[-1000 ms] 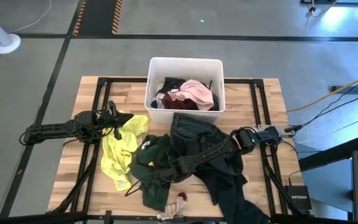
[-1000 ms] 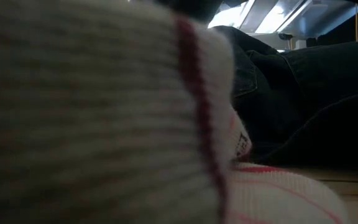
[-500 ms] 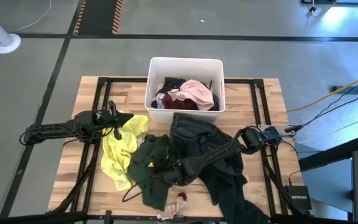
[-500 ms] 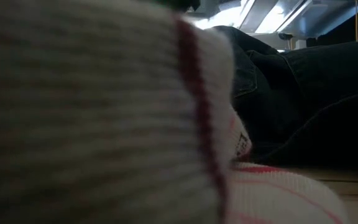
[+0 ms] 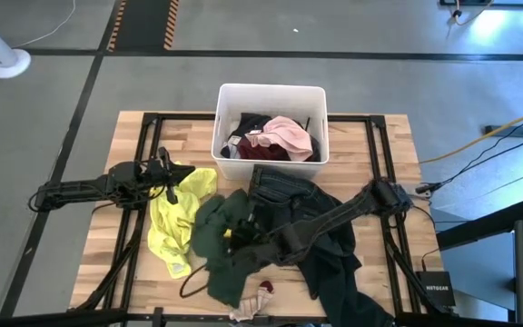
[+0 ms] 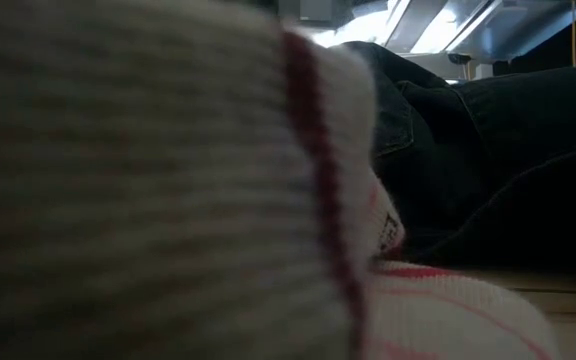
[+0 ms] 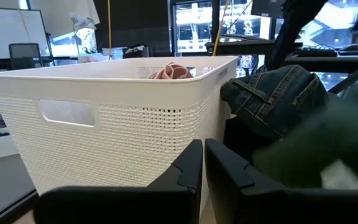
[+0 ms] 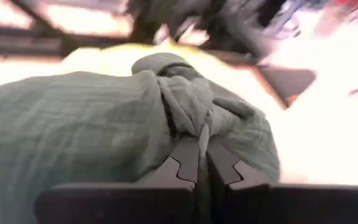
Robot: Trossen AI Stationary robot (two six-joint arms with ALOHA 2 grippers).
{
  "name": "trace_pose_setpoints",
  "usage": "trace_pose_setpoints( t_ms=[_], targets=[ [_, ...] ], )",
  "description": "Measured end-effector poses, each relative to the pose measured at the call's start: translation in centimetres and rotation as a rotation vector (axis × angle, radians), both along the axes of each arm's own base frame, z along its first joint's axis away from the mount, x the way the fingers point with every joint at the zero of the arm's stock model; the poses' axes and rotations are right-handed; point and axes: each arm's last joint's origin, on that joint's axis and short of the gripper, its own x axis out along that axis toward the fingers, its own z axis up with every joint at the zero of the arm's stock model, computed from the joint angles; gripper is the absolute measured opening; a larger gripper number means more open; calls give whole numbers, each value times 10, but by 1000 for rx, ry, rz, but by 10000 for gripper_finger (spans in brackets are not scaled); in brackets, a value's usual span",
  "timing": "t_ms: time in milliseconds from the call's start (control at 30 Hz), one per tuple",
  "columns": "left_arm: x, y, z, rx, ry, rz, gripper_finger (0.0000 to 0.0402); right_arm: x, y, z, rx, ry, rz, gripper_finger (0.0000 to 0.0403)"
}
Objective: Sort clothes
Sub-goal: Put the green shirt into the white laundry organizer
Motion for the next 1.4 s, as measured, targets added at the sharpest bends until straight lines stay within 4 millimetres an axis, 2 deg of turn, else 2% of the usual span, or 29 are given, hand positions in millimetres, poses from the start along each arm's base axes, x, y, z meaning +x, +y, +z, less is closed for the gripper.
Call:
trace_pose_setpoints(
  t_ms=[133, 400, 733, 1033, 1400],
  targets=[
    [0, 0, 0, -23, -8, -1, 13, -8, -15, 34, -34, -62, -37, 7],
    [0, 0, 0, -22, -7, -1, 13, -20, -49, 83, -96, -151, -97, 7],
    [0, 0, 0, -20, -7, -1, 13, -29, -86, 144, -189, -347, -148, 7],
    [0, 0, 0, -19, -7, -1, 13, -52, -130, 196, -211, -541, -245, 15],
    [0, 0, 0, -19, -6, -1, 13, -88, -168, 246, -324, -708, -369, 12]
  ],
)
